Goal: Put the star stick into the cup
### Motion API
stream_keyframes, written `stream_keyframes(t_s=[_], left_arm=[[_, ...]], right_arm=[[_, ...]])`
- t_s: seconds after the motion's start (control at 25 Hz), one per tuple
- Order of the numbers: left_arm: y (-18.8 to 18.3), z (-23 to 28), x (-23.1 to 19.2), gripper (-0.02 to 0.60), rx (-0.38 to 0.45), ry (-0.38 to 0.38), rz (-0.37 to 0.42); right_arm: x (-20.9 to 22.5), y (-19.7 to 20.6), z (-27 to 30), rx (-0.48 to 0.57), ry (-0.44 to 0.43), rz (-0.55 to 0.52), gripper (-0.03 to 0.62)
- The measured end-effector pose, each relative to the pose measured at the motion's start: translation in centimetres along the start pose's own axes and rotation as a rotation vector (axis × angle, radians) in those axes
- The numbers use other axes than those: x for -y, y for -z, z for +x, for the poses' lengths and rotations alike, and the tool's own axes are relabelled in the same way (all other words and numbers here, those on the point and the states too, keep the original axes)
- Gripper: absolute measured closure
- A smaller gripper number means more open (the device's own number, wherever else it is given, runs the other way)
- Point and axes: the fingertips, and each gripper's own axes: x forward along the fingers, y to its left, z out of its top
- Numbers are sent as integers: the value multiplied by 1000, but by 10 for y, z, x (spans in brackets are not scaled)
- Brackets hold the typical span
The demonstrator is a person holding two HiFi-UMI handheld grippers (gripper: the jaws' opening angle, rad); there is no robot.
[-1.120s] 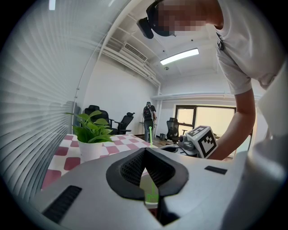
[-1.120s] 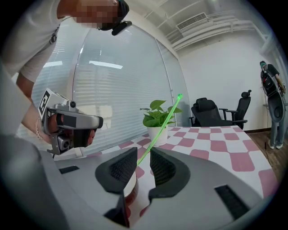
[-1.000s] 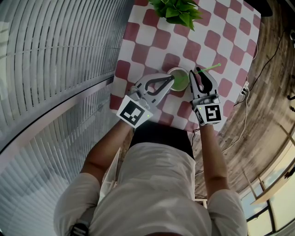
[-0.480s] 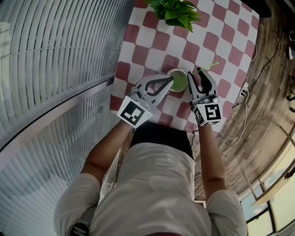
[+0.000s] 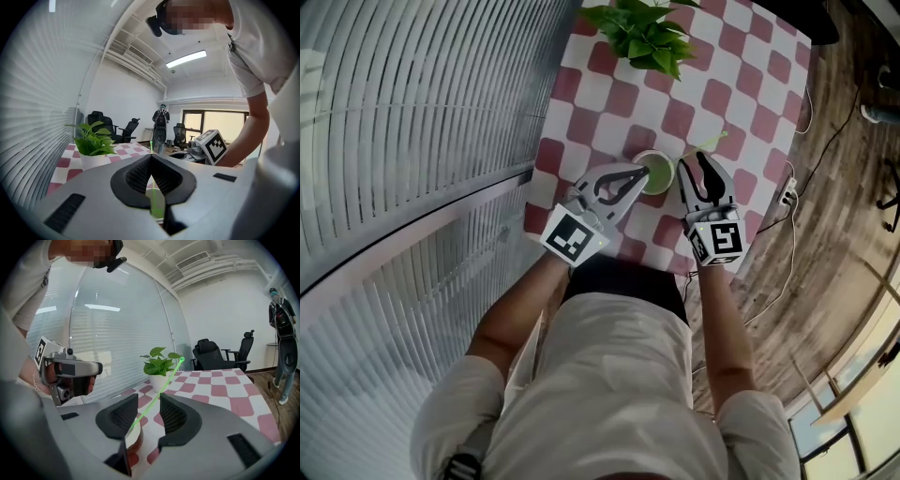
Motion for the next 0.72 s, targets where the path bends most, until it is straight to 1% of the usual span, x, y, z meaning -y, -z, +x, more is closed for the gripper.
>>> stream_keyframes(t_s=[0.24, 0.44, 0.48, 0.56, 0.6, 0.72], left_arm=[[-19, 2, 5, 549, 22, -1, -9], [-35, 4, 6, 549, 35, -1, 4], [-39, 4, 6, 549, 45, -3, -2], [-50, 3, 9, 549, 76, -8, -46], [-55, 2, 11, 549, 84, -8, -56], [-66, -2, 16, 549, 73, -1, -13]], right_arm=[[-1, -21, -16, 22, 21, -3, 448], [-4, -43, -28, 45, 27, -17, 451], [-4, -48, -31, 51, 28, -21, 454], [-7, -59, -38, 61, 29, -27, 462], [-9, -64, -42, 65, 27, -28, 469], [-15, -82, -51, 82, 14, -36, 479]])
